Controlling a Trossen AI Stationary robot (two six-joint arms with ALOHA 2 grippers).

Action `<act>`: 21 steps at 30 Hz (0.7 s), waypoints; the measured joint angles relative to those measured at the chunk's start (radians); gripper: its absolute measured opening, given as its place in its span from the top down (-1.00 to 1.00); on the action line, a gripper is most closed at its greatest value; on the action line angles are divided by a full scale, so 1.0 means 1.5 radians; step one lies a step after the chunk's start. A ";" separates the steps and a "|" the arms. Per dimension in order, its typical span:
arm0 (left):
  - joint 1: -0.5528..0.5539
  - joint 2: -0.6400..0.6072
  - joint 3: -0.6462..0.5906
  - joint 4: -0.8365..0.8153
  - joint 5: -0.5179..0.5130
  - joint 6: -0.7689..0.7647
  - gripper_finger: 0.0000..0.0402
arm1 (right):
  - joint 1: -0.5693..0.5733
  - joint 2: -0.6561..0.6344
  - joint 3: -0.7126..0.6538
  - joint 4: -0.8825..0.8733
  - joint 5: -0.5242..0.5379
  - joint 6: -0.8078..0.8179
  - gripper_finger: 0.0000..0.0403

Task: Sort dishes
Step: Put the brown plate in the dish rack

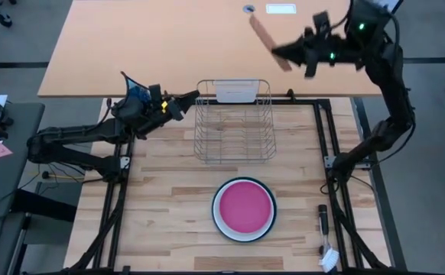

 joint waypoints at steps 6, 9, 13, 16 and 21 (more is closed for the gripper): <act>-0.004 0.000 0.000 -0.001 0.009 -0.007 0.47 | 0.172 0.000 0.001 -0.033 0.126 -0.058 0.97; -0.004 0.000 0.000 -0.001 0.012 -0.022 0.47 | 0.261 0.002 0.001 -0.053 0.239 -0.117 0.97; -0.004 0.000 0.000 -0.001 0.016 -0.034 0.47 | 0.351 0.006 0.001 -0.174 0.419 -0.167 0.97; -0.004 0.000 0.000 -0.004 0.017 -0.034 0.47 | 0.403 0.018 0.001 -0.287 0.566 -0.186 0.97; -0.002 0.000 0.000 -0.005 0.024 -0.038 0.47 | 0.462 0.039 0.001 -0.395 0.775 -0.207 0.97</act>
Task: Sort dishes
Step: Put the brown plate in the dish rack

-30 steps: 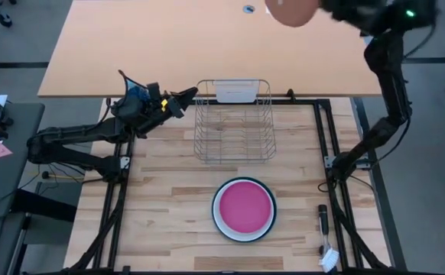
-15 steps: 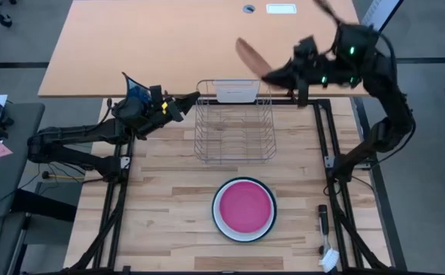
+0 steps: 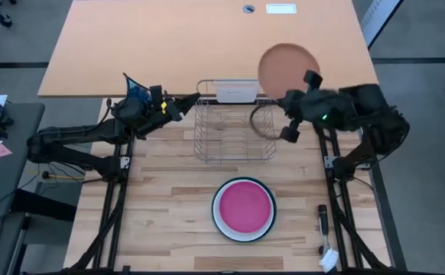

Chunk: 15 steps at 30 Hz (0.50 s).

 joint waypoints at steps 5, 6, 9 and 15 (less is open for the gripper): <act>0.000 0.000 0.000 0.007 0.003 -0.050 0.47 | 0.033 0.031 -0.001 0.014 0.080 -0.092 0.97; 0.000 0.000 0.000 0.014 -0.001 -0.061 0.47 | 0.034 0.041 0.000 0.027 0.082 -0.116 0.97; 0.000 0.001 0.019 0.025 -0.009 -0.056 0.47 | 0.038 0.063 0.000 0.039 0.084 -0.184 0.97; -0.005 0.017 0.186 -0.101 -0.046 0.110 0.47 | 0.035 0.111 0.000 0.041 0.085 -0.257 0.97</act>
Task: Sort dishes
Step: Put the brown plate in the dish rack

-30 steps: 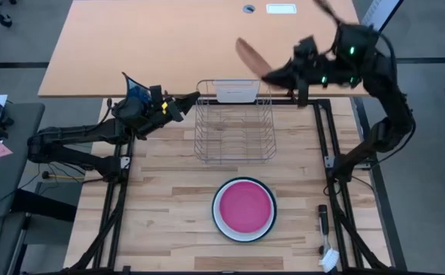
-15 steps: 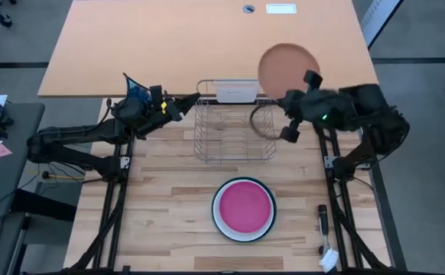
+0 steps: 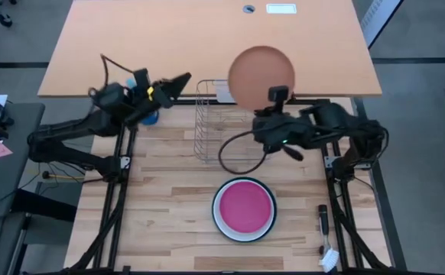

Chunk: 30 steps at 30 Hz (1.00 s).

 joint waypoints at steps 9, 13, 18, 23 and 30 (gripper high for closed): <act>0.027 0.161 0.383 -0.487 0.054 0.147 0.44 | -0.011 0.044 0.000 0.043 -0.005 -0.080 0.97; 0.027 0.246 0.498 -0.584 0.068 0.209 0.28 | -0.011 0.051 0.000 0.073 -0.014 -0.118 0.97; 0.027 0.325 0.601 -0.647 -0.031 0.253 -0.03 | -0.011 0.051 0.000 0.077 -0.020 -0.121 0.97; 0.036 0.369 0.640 -0.670 -0.044 0.271 -0.14 | -0.011 0.051 0.000 0.072 -0.019 -0.121 0.97; 0.061 0.398 0.641 -0.712 0.015 0.205 0.06 | -0.011 0.051 0.000 0.072 -0.021 -0.121 0.97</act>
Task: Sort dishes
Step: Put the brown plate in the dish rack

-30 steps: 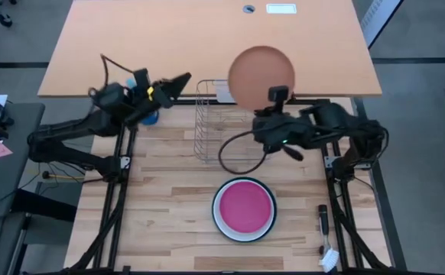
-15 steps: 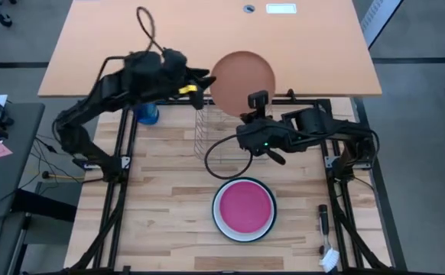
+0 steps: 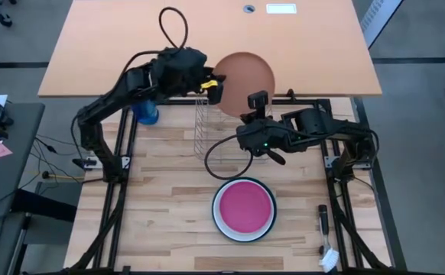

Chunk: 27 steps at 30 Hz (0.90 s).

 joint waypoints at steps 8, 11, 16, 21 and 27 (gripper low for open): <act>0.002 -0.003 0.000 -0.002 -0.002 0.017 0.83 | 0.000 0.000 0.000 -0.004 -0.008 0.000 0.97; 0.002 -0.004 0.001 0.000 -0.005 0.026 0.93 | 0.000 0.000 0.000 -0.001 -0.020 0.003 0.97; 0.003 -0.003 0.001 -0.002 -0.008 0.020 0.98 | 0.000 0.000 0.000 -0.001 -0.032 0.017 0.96; 0.016 -0.003 0.001 -0.005 -0.018 0.021 0.99 | -0.001 -0.003 0.000 -0.016 -0.039 0.111 0.80; 0.054 -0.003 0.000 -0.008 -0.015 0.007 1.00 | 0.000 -0.013 0.001 -0.095 -0.053 0.259 0.58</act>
